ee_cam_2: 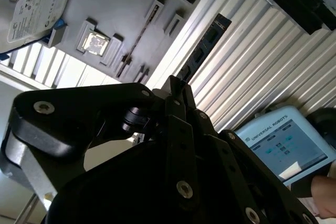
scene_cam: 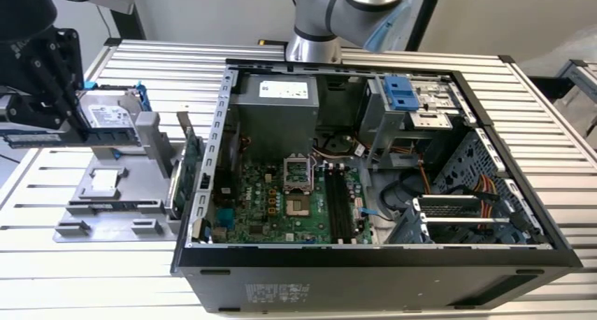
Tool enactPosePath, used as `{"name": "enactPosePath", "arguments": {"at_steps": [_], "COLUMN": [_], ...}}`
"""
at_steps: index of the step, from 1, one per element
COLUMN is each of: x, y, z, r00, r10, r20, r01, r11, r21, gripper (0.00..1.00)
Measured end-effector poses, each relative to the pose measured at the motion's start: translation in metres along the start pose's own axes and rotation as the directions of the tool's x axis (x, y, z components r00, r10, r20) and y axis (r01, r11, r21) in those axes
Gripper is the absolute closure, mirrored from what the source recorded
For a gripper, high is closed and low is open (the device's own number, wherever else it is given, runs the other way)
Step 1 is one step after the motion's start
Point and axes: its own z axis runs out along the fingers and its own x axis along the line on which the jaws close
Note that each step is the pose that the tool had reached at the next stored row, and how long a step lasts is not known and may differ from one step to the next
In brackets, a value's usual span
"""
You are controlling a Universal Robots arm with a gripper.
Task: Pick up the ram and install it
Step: 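Pick up the ram and move it above insertion slot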
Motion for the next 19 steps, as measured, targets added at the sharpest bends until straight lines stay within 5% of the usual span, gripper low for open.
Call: {"name": "enactPosePath", "arguments": {"at_steps": [19], "x": [-0.0005], "y": [-0.0042], "z": [-0.0001], "r00": [1.0000], "r10": [0.000], "r20": [0.0000], "r01": [0.000], "r11": [1.0000], "r21": [0.0000], "gripper": [1.00]}}
